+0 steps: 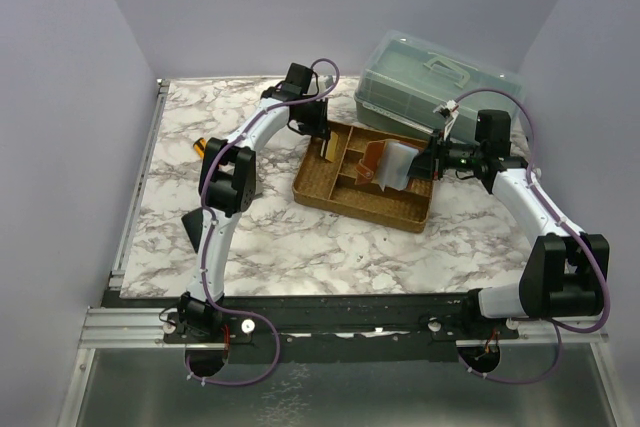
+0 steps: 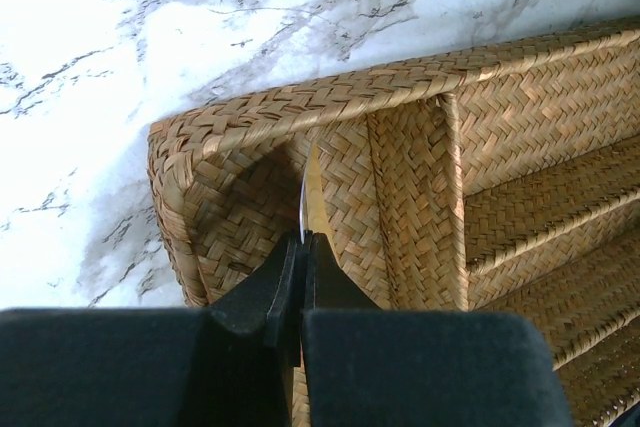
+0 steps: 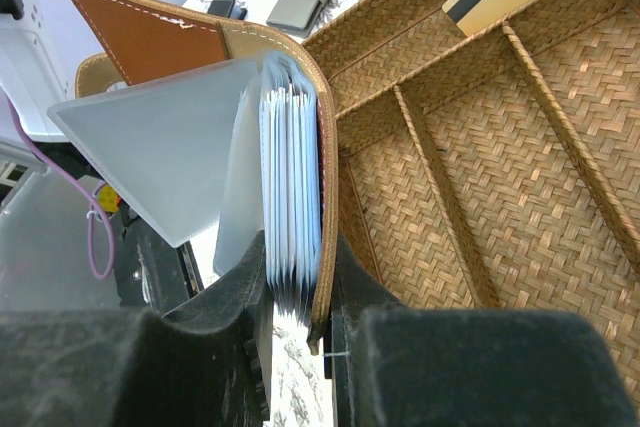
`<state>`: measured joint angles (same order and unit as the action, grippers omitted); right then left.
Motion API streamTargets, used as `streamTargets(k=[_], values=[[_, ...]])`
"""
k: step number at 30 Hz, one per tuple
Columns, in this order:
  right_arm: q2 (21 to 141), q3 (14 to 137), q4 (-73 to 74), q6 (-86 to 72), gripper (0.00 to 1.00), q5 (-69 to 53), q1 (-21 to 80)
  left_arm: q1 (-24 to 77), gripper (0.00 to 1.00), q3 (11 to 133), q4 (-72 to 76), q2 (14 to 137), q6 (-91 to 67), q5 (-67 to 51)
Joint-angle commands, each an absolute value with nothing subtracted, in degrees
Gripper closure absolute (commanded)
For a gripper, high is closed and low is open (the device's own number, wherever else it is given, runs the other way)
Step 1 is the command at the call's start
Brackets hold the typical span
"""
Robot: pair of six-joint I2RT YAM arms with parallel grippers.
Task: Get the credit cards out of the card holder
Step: Place the object.
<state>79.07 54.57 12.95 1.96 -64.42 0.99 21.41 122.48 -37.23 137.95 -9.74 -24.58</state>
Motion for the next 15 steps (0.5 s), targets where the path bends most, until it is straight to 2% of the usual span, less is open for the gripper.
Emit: streamTargets(k=[1, 15], values=[[79.1, 54.5, 11.7, 1.7, 1.0, -67.1, 0.5, 21.7, 0.97, 124.2, -38.6, 140.5, -8.9, -25.0], [79.1, 54.6, 11.7, 1.7, 1.0, -67.1, 0.5, 21.7, 0.99, 127.9, -43.8, 138.9, -8.4, -19.5]])
